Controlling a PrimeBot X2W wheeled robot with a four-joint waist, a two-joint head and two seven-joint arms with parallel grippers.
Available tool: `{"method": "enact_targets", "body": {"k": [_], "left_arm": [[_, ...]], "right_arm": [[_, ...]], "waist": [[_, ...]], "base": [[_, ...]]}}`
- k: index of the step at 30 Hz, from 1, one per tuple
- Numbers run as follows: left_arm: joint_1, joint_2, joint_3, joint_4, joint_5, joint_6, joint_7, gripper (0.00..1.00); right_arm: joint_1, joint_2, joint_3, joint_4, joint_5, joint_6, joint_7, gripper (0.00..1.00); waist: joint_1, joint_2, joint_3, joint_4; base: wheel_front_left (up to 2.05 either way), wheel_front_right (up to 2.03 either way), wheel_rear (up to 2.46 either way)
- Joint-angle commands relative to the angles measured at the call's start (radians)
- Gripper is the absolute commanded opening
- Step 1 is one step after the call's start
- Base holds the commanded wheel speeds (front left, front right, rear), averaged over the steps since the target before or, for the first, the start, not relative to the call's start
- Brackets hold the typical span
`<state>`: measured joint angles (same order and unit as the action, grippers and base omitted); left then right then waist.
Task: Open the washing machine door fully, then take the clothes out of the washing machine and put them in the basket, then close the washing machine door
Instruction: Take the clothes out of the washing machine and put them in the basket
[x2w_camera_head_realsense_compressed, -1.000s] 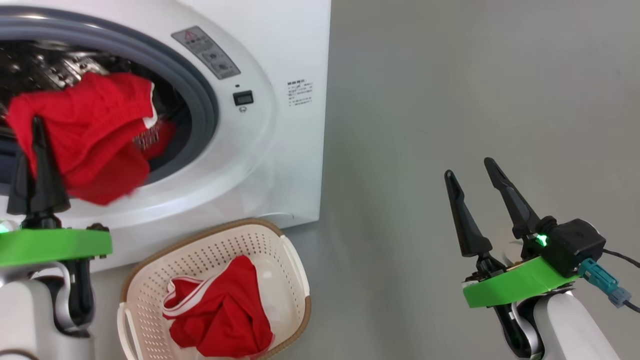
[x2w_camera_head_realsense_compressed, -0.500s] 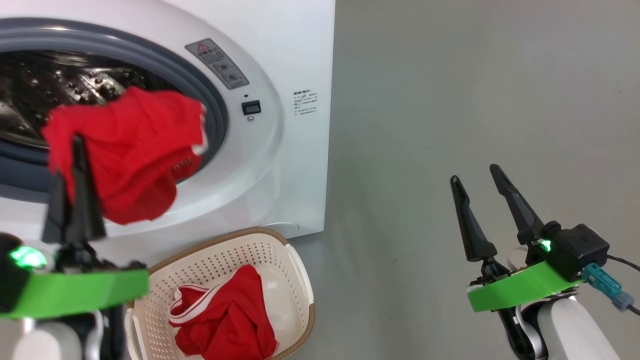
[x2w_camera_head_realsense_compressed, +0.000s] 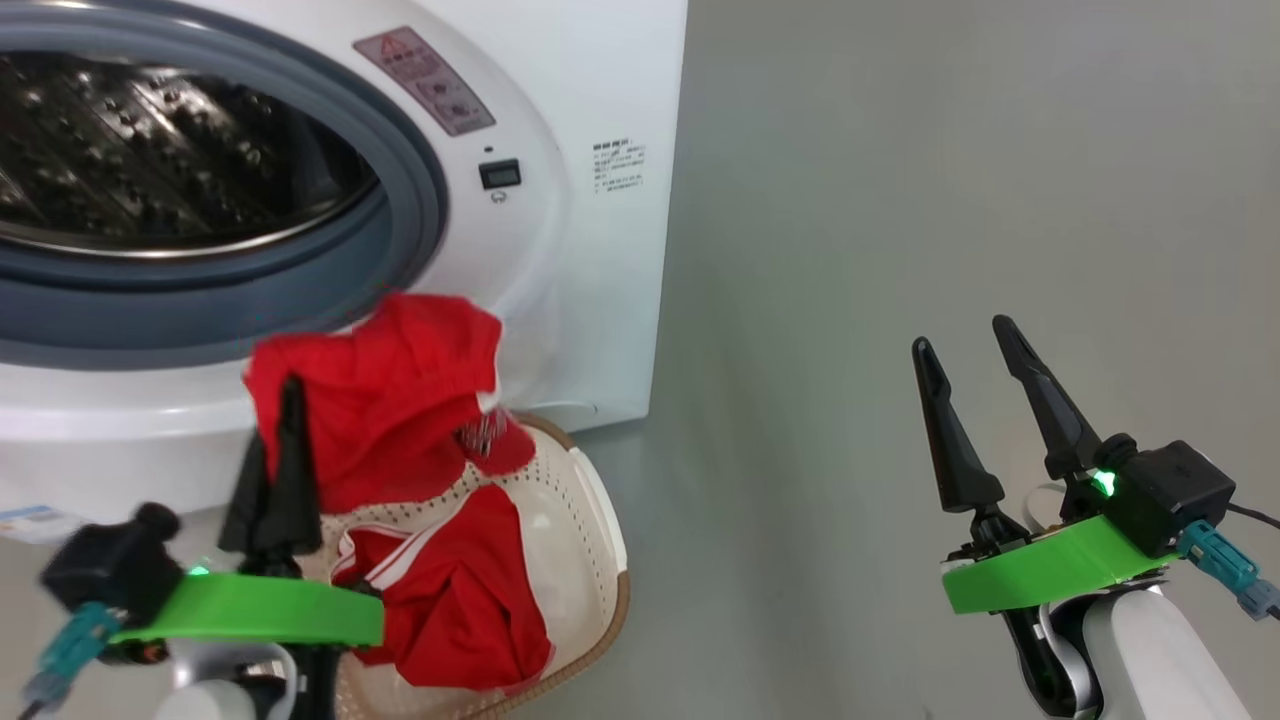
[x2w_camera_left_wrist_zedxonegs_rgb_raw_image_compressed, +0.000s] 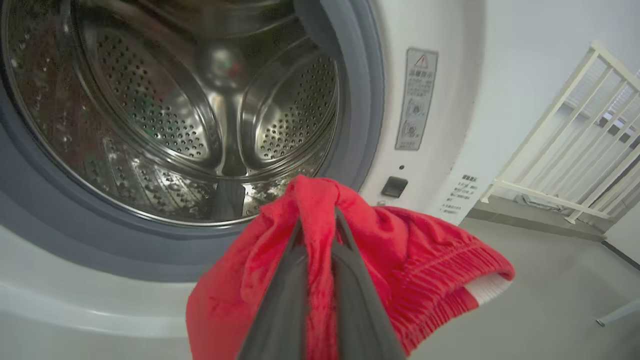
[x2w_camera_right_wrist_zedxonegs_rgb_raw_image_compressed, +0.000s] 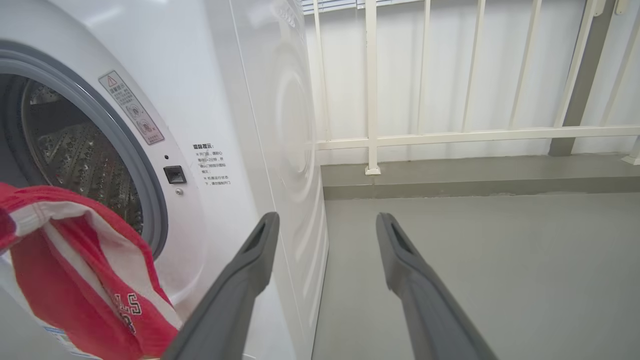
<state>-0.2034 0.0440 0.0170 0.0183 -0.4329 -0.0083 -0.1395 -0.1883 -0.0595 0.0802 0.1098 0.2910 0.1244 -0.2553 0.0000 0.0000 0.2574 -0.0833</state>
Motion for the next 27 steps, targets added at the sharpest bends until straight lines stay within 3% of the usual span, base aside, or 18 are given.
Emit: {"method": "enact_targets", "body": {"k": [1,8,21,27], "left_arm": [[-0.027,0.008,0.019,0.029,-0.015,-0.001,-0.013,0.00],[-0.127,0.007,-0.018,0.329,-0.083,-0.033,-0.034,0.00],[-0.375,0.036,-0.054,0.869,-0.056,-0.044,-0.063,0.00],[-0.444,0.052,-0.060,1.026,-0.050,-0.043,-0.072,0.00]], "right_arm": [[-0.021,-0.002,0.024,-0.029,-0.001,0.006,-0.006,1.00],[-0.050,0.001,0.029,-0.029,0.013,0.006,-0.006,1.00],[-0.107,0.006,0.054,-0.027,0.023,0.006,-0.006,1.00],[-0.122,0.008,0.063,-0.028,0.029,0.006,-0.006,1.00]], "waist": [[0.0000,0.0000,0.036,-0.001],[0.0000,0.0000,0.114,-0.006],[0.0000,0.0000,0.237,-0.027],[0.0000,0.0000,0.274,-0.043]], "base": [[0.00,0.00,0.00],[0.00,0.00,0.00],[0.00,0.00,0.00],[0.00,0.00,0.00]]}}
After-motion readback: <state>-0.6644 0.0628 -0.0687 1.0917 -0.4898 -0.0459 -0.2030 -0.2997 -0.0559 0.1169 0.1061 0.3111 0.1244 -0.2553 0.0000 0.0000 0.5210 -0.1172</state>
